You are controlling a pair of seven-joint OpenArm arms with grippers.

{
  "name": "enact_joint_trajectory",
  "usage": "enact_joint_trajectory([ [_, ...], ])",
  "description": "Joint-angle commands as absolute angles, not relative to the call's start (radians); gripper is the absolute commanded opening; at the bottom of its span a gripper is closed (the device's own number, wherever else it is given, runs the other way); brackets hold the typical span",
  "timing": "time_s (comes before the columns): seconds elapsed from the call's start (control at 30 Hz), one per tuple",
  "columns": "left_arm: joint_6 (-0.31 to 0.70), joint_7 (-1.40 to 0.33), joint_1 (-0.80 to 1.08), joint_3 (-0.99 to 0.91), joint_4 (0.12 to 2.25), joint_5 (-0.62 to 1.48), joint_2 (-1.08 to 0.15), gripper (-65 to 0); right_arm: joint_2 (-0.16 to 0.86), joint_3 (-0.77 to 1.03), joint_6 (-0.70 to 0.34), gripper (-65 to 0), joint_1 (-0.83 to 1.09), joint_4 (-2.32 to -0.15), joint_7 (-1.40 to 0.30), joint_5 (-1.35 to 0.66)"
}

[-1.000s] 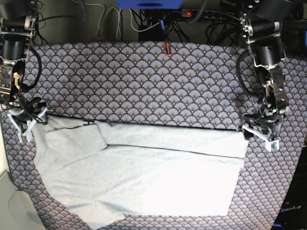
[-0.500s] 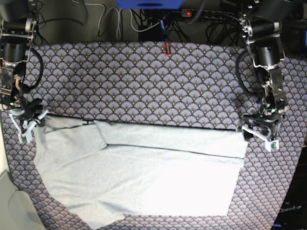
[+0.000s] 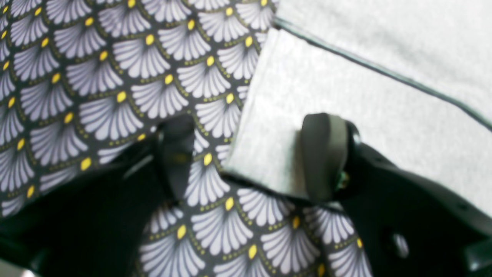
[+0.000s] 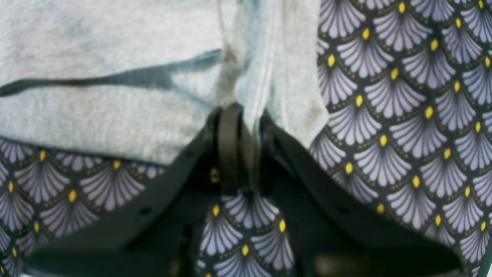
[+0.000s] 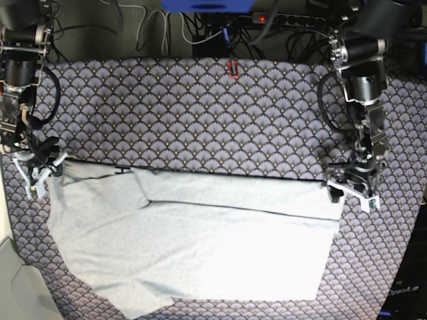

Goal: Fold the T-shirt properly
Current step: 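Hold the folded edge with both grippers and adjust it flat, then drag the folded edge with both grippers toward the collar and release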

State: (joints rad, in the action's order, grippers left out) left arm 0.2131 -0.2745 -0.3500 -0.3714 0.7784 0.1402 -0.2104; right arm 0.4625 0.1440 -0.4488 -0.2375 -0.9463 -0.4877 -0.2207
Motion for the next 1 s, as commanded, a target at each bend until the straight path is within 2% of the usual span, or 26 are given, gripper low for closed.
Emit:
enact_joint_trajectory([
  [0.0,0.213,-0.306,-0.366,-0.372,0.783,0.143,-0.208,-22.5,0.472,0.143,-0.452,-59.8,-0.242,-0.947,-0.529,-0.208],
  [0.07,0.216,-0.308,-0.366,-0.374,0.783,0.143,-0.208,-25.0,0.472,0.143,-0.452,-59.9,-0.242,-0.952,-0.529,-0.208],
  [0.1,0.216,-0.309,-0.366,-0.374,0.783,0.143,-0.208,-28.9,0.473,0.143,-0.452,-59.9,-0.242,-0.951,-0.529,-0.208],
  [0.2,0.216,-0.309,-0.366,-0.374,0.783,0.143,-0.211,-43.9,0.475,0.143,-0.452,-60.3,-0.242,-0.952,-0.529,-0.208],
  [0.3,0.213,-0.309,-0.363,-0.375,0.783,0.143,-0.216,-62.2,0.476,0.143,-0.452,-65.0,-0.24,-0.952,-0.529,-0.208],
  [0.33,0.211,-0.309,-0.36,-0.377,0.783,0.143,-0.216,-65.0,0.476,0.143,-0.452,-65.0,-0.24,-0.952,-0.529,-0.208],
  [0.4,0.211,-0.315,-0.358,-0.378,0.783,0.143,-0.217,-63.3,0.478,0.143,-0.452,-65.0,-0.24,-0.954,-0.529,-0.208],
  [0.47,0.211,-0.318,-0.357,-0.38,0.797,0.143,-0.219,-64.4,0.479,0.147,-0.452,-65.0,-0.24,-0.954,-0.529,-0.208],
  [0.63,0.209,-0.423,-0.298,-0.381,0.963,0.143,-0.24,-64.6,0.506,0.15,-0.453,-65.0,-0.223,-0.983,-0.556,-0.213],
  [0.8,0.209,-0.538,-0.226,-0.384,1.132,0.143,-0.243,-64.6,0.507,0.151,-0.453,-65.0,-0.122,-1.155,-0.593,-0.213],
  [0.97,0.209,-0.556,-0.094,-0.414,1.294,0.143,-0.24,-64.6,0.507,0.153,-0.453,-65.0,0.005,-1.317,-0.616,-0.213],
])
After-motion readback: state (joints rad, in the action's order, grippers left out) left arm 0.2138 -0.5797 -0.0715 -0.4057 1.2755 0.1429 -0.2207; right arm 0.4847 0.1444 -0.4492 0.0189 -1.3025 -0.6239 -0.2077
